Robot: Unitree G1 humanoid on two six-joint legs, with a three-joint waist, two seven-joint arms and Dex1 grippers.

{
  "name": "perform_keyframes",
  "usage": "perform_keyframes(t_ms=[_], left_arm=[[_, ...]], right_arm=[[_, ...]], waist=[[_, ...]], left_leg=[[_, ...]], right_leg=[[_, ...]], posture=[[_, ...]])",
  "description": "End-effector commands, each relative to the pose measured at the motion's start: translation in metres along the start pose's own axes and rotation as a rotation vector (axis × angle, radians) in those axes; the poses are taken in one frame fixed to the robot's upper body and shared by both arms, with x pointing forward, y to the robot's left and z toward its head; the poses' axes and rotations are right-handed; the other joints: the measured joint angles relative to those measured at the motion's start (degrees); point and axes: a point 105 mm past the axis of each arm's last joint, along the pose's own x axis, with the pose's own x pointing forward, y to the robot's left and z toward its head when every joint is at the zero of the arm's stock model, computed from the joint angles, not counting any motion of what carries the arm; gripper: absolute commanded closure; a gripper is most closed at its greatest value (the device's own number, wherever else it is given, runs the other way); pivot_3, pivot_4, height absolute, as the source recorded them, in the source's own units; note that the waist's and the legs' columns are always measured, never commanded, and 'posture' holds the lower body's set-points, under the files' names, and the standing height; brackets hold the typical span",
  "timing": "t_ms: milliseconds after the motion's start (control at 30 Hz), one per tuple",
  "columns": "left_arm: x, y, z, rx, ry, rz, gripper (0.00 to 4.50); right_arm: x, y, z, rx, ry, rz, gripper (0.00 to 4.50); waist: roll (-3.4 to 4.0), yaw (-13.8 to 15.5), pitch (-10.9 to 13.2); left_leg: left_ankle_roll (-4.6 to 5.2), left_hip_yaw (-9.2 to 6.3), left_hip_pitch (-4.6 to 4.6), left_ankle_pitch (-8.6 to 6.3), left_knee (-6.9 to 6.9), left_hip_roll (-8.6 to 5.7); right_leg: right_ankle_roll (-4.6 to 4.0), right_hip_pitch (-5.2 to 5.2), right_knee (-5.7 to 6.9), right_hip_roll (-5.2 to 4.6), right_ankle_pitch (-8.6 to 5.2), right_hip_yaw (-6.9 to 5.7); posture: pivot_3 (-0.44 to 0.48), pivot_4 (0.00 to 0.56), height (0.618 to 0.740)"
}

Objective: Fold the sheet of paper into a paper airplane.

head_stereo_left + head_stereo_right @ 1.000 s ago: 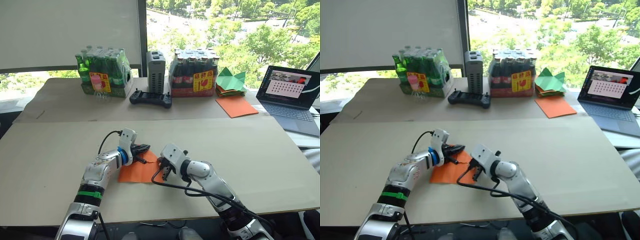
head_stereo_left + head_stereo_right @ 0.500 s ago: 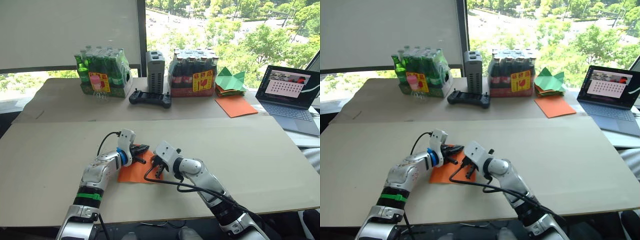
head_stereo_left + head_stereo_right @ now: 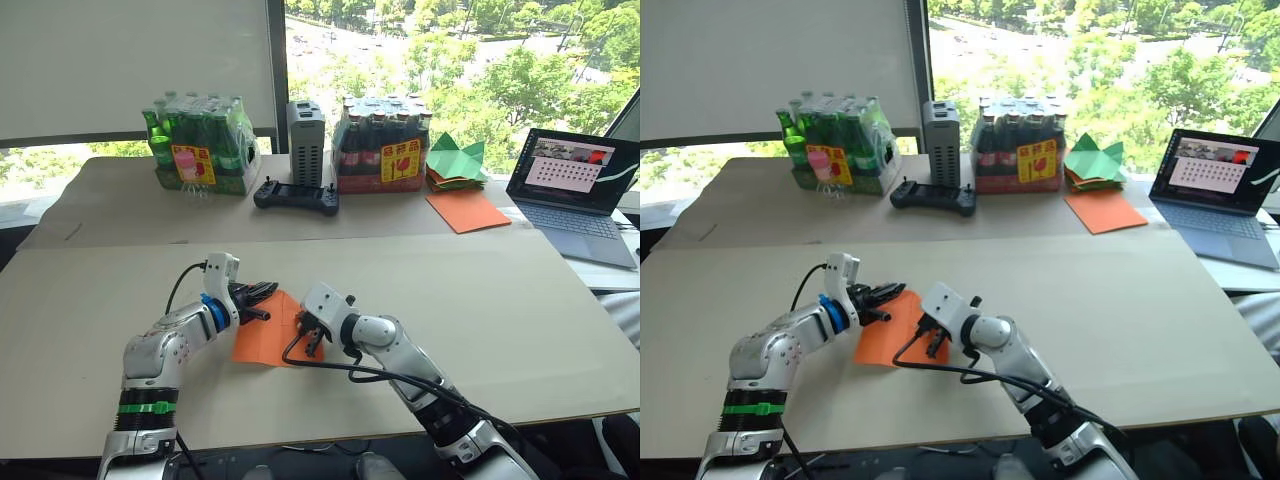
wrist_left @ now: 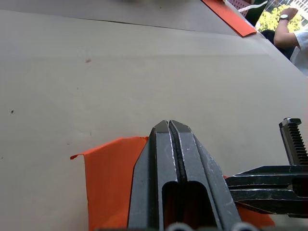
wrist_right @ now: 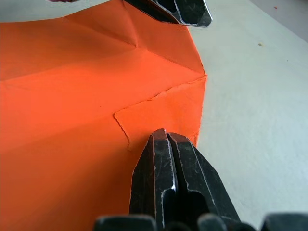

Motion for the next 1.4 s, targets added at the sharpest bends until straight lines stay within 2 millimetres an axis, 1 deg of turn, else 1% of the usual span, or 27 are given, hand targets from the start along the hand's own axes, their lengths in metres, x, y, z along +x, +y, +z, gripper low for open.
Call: perform_keyframes(t_ms=[33,67,167,233,267,333,400,567,700,833,900,1167,1400], left_arm=[[-0.019,-0.005,0.02,0.013,-0.075,-0.018,4.5],[-0.022,-0.005,0.021,0.01,-0.081,-0.015,4.5],[-0.039,-0.001,0.03,-0.048,-0.139,-0.015,4.5],[-0.049,0.005,0.035,-0.081,-0.176,0.013,4.5],[-0.053,0.008,0.036,-0.084,-0.184,0.034,3.93],[-0.059,0.016,0.036,-0.092,-0.192,0.073,3.31],[-0.062,0.023,0.028,-0.082,-0.166,0.12,2.7],[-0.06,0.025,0.015,-0.086,-0.122,0.13,2.7],[-0.051,0.02,0.004,-0.095,-0.086,0.091,2.7],[-0.042,0.015,0.001,-0.106,-0.07,0.059,2.7],[-0.039,0.016,0.0,-0.111,-0.065,0.056,2.7],[-0.025,0.013,0.004,-0.093,-0.063,0.032,2.7],[-0.019,0.009,0.002,-0.073,-0.048,0.009,2.7]], right_arm=[[0.003,0.005,-0.002,-0.016,0.013,0.03,4.46],[0.004,0.005,-0.002,-0.024,0.012,0.032,4.46],[0.005,0.006,-0.002,-0.035,0.01,0.045,4.46],[0.005,0.006,-0.002,-0.04,0.01,0.051,4.46],[0.005,0.006,-0.002,-0.041,0.01,0.053,4.5],[0.006,0.006,-0.002,-0.044,0.008,0.058,4.5],[0.007,0.007,-0.001,-0.046,0.005,0.066,4.5],[0.009,0.008,0.0,-0.051,0.0,0.072,4.5],[0.01,0.008,0.001,-0.053,-0.004,0.072,4.5],[0.01,0.008,0.002,-0.048,-0.005,0.067,4.5],[0.01,0.008,0.001,-0.048,-0.004,0.066,4.5],[0.009,0.006,0.0,-0.042,-0.001,0.054,4.5],[0.009,0.005,0.001,-0.038,-0.001,0.046,4.5]], waist=[[0.0,-0.11,0.0],[0.0,-0.14,0.0],[0.0,-0.15,0.0],[0.0,-0.18,0.0],[0.0,-0.15,0.0],[0.0,-0.17,0.0],[0.0,-0.16,0.0],[0.0,-0.07,0.0],[0.0,-0.14,0.0],[0.0,-0.16,0.0],[0.0,-0.15,0.0],[0.0,-0.11,0.0],[0.0,-0.14,0.0]], left_leg=[[0.0,0.0,0.0,0.0,0.0,0.01],[0.0,0.0,0.0,0.0,0.0,0.01],[0.0,0.01,0.02,0.0,0.0,0.02],[0.0,0.0,0.02,0.0,0.0,0.03],[0.0,0.01,0.02,0.0,0.0,0.03],[0.0,0.01,0.03,0.0,0.0,0.03],[0.0,0.01,0.03,0.0,0.0,0.03],[0.0,0.01,0.03,0.0,0.0,0.02],[0.0,0.02,0.03,0.0,0.0,0.03],[0.0,0.02,0.04,0.0,0.0,0.03],[0.0,0.02,0.04,0.0,0.0,0.03],[0.0,0.02,0.03,0.0,0.0,0.03],[-0.01,0.02,0.02,0.0,0.0,0.03]], right_leg=[[0.0,-0.01,0.0,0.0,0.0,0.0],[0.0,-0.01,0.01,0.01,0.0,0.0],[0.0,-0.01,0.01,0.01,0.0,0.0],[0.0,-0.01,0.01,0.02,0.0,0.0],[0.0,-0.01,0.01,0.01,0.0,0.0],[0.0,0.0,0.01,0.02,0.0,0.0],[0.0,0.0,0.0,0.01,0.0,0.0],[-0.01,0.0,0.0,0.01,0.0,0.0],[-0.01,0.0,-0.01,0.01,0.0,0.01],[-0.01,0.0,0.0,0.02,0.0,0.01],[-0.01,0.0,0.0,0.02,0.0,0.01],[-0.01,0.0,0.0,0.02,0.0,0.0],[-0.01,-0.01,0.0,0.02,0.0,0.0]], posture=[[0.0,0.15,0.74],[0.0,0.15,0.74],[0.0,0.15,0.74],[0.0,0.15,0.74],[0.0,0.15,0.74],[0.0,0.15,0.74],[0.0,0.15,0.74],[0.0,0.15,0.74],[0.0,0.15,0.74],[0.0,0.15,0.74],[0.0,0.15,0.74],[0.0,0.15,0.74],[0.0,0.15,0.74]])
